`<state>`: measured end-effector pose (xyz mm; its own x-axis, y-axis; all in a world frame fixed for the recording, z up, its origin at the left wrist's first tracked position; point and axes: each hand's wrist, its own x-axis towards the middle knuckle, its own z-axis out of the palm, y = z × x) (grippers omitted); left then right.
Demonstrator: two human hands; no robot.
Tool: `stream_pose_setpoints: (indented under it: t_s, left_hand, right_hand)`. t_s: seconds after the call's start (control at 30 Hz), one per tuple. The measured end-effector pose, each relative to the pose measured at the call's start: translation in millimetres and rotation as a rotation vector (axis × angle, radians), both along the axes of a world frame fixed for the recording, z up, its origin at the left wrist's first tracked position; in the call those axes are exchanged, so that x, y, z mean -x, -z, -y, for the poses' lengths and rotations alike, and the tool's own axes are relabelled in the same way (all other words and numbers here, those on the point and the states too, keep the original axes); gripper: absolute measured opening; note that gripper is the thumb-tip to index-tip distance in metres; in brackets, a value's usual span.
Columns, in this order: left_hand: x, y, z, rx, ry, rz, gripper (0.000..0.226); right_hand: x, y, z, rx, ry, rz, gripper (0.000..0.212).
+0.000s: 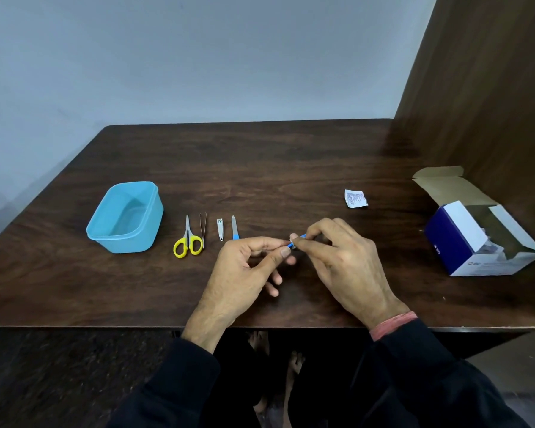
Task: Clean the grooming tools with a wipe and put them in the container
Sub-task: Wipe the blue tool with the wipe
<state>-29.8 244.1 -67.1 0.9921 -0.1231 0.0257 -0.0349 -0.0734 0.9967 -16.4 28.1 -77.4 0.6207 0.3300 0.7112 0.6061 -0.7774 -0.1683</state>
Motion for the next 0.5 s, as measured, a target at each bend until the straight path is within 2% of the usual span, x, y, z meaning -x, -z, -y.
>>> stream_pose_setpoints:
  t_s: [0.27, 0.5]
  left_hand:
    - [-0.6, -0.9, 3.6, -0.004, -0.075, 0.02, 0.012]
    - [-0.6, 1.5, 2.5, -0.023, -0.11, 0.045, 0.008]
  right_hand:
    - [0.5, -2.6, -0.5, -0.004, 0.131, 0.013, 0.022]
    - [0.2, -0.6, -0.1, 0.032, 0.04, 0.049, 0.024]
